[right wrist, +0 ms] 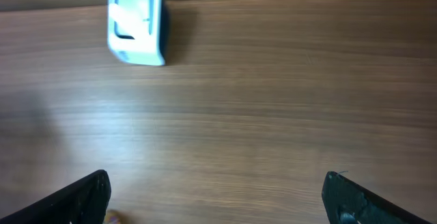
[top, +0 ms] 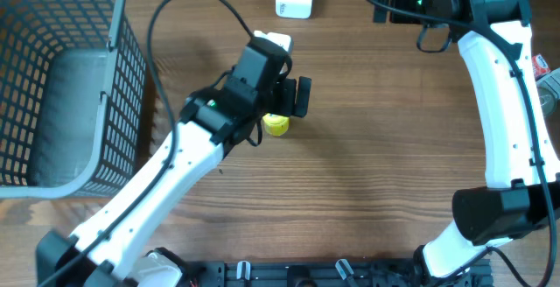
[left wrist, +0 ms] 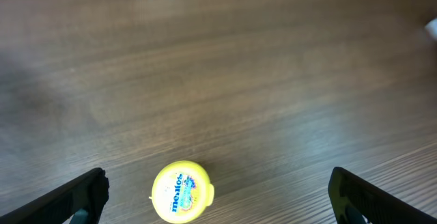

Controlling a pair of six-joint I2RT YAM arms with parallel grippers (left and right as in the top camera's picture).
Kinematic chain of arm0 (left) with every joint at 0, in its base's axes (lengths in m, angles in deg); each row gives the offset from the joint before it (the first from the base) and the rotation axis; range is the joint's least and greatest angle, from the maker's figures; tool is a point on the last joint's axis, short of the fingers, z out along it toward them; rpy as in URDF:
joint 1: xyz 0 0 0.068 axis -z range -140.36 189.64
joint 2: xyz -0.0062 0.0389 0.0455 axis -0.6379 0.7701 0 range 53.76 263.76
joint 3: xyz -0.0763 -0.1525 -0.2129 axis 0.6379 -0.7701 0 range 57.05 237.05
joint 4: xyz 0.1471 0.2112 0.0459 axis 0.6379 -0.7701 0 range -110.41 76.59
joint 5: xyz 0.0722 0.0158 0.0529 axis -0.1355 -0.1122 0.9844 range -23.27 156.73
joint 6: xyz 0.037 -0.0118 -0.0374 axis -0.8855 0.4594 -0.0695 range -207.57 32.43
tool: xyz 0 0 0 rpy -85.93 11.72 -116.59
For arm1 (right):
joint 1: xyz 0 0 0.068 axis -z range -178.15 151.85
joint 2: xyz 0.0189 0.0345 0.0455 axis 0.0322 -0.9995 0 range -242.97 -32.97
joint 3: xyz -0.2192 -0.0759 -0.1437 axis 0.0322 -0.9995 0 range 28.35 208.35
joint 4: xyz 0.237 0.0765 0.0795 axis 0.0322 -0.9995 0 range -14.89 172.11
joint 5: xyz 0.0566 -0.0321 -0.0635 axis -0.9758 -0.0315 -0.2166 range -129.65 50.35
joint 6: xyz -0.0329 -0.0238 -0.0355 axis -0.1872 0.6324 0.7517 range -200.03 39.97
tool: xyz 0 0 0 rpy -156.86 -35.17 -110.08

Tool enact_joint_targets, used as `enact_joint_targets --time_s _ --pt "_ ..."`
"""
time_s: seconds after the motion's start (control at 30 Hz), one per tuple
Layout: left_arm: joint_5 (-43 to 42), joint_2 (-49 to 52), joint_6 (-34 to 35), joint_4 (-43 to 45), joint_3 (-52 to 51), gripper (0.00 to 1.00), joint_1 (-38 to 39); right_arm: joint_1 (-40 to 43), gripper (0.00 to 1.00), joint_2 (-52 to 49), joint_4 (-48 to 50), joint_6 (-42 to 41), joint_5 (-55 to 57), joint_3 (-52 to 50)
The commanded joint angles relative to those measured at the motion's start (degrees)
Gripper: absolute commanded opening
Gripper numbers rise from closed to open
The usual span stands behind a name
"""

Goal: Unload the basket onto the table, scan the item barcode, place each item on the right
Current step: 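Swing the right gripper over and grasp the Mentos bottle from above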

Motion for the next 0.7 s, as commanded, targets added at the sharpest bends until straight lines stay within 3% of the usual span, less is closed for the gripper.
enact_joint_targets --time_s 0.0,0.07,0.23,0.37,0.67 --pt "4.5 -7.4 3.3 0.4 0.0 1.00 0.1 -0.5 1.00 -1.4 -1.9 -5.5 -8.8 0.1" --pt "7.6 -11.6 3.2 0.3 0.0 1.00 0.1 -0.7 1.00 -2.9 -3.5 -10.2 -10.1 -0.6" --pt "17.7 -20.2 3.2 -3.6 0.0 1.00 0.1 -4.3 1.00 -6.9 -4.4 -10.4 -18.7 -4.2" --pt "22.3 -23.4 3.2 -8.9 0.0 1.00 0.1 -9.8 1.00 -9.2 -4.7 -10.5 -18.7 -6.5" --pt "29.3 -28.3 5.0 -17.1 0.0 1.00 0.1 -20.4 1.00 -12.9 -8.7 7.2 -12.0 -6.7"
